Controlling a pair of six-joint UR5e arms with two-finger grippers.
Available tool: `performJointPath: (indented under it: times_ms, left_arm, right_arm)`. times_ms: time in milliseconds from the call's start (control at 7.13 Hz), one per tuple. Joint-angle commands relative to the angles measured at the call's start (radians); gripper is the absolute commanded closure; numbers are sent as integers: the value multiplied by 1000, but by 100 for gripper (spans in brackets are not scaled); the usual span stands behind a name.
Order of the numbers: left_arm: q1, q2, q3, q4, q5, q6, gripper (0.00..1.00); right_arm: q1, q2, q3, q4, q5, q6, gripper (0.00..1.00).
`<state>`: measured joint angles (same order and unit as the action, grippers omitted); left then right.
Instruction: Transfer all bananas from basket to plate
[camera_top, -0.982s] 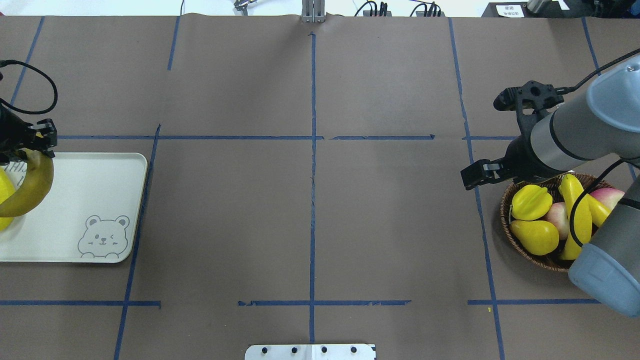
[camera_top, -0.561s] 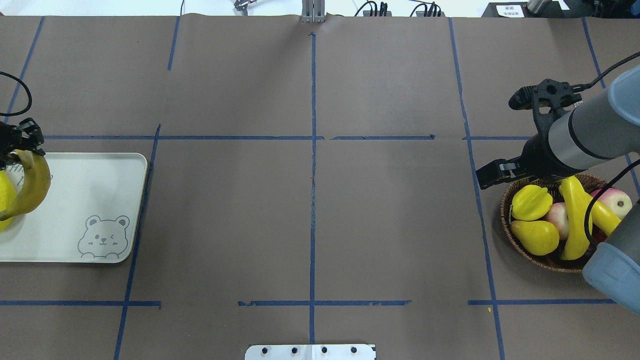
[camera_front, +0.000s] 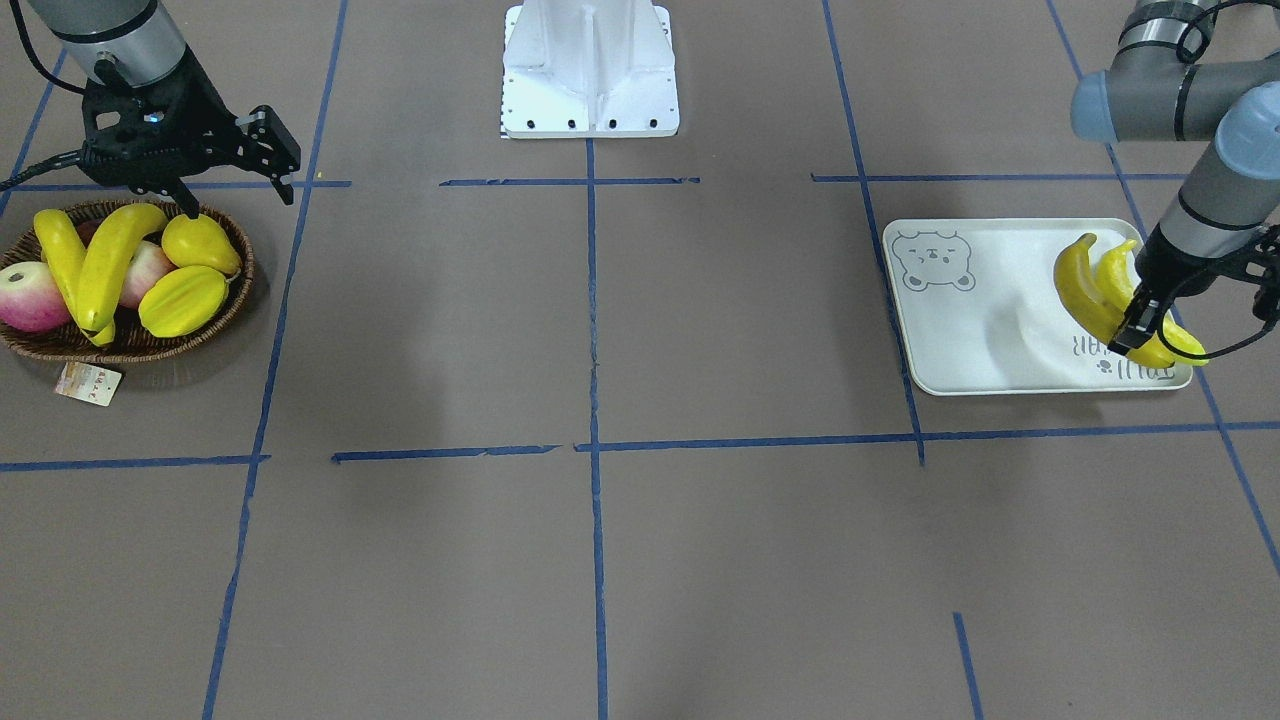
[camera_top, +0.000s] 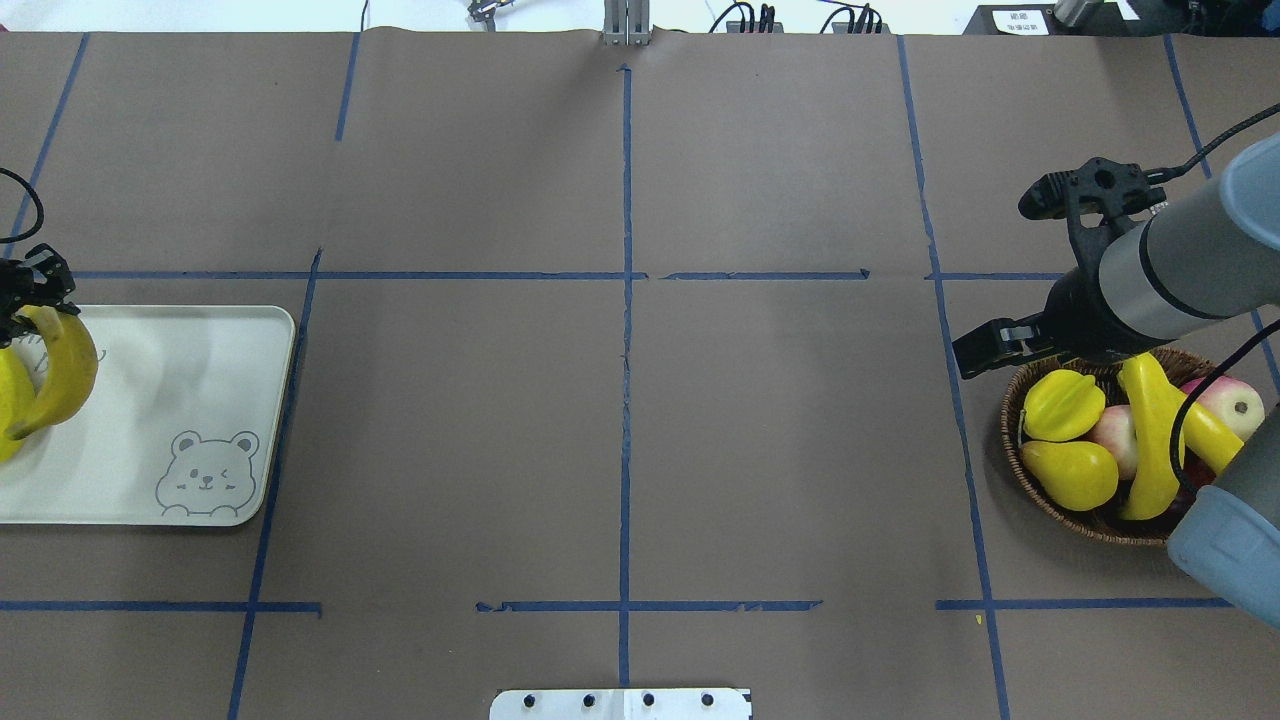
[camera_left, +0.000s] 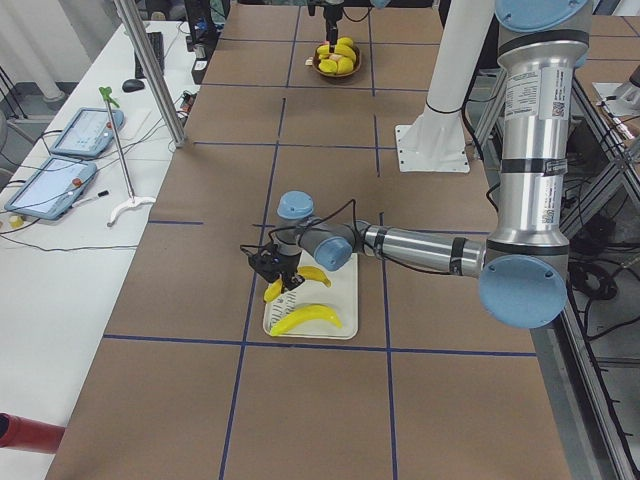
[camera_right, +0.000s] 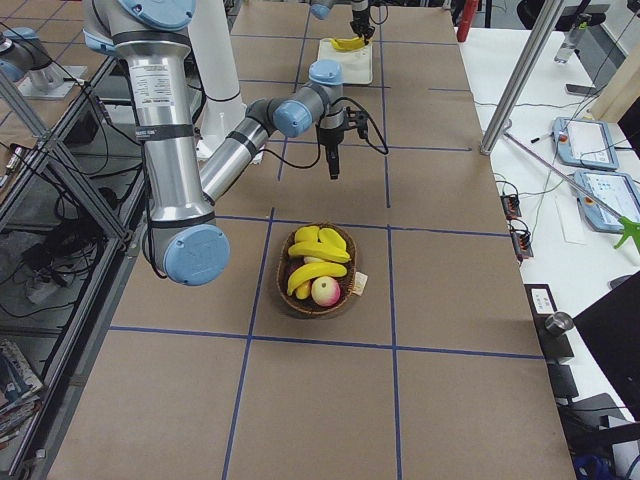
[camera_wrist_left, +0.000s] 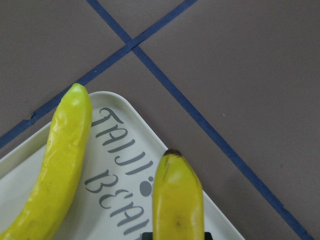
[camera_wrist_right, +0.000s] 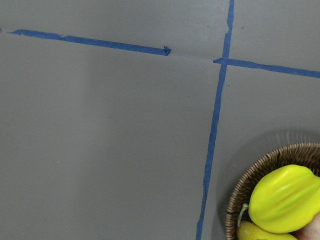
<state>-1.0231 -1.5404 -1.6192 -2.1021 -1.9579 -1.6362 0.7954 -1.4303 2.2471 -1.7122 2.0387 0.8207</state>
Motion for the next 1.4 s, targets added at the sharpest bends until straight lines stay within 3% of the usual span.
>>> performJointPath:
  times_ms: [0,281,421,701,842,1262]
  left_arm:
    - [-3,-1,70,-64,11,-2,94]
    - [-3,0,140,-158,11,6,52]
    - [-6,0,143,-185,13,7,1]
    - [-61,0,114,-174,-25,135,0]
    - [-102,-1,95,-171,-105,197,0]
    - [-114,-6,-109,-112,-249,226,0]
  right_arm:
    - [-1,1,2,-1,-2,0,0]
    - [-1,-1,2,-1,-2,2,0]
    - [2,-4,6,-1,-2,2,0]
    - [11,-21,26,-1,0,0,0]
    - [16,-42,40,-3,0,0,0]
    - [41,-152,84,8,-6,-70,0]
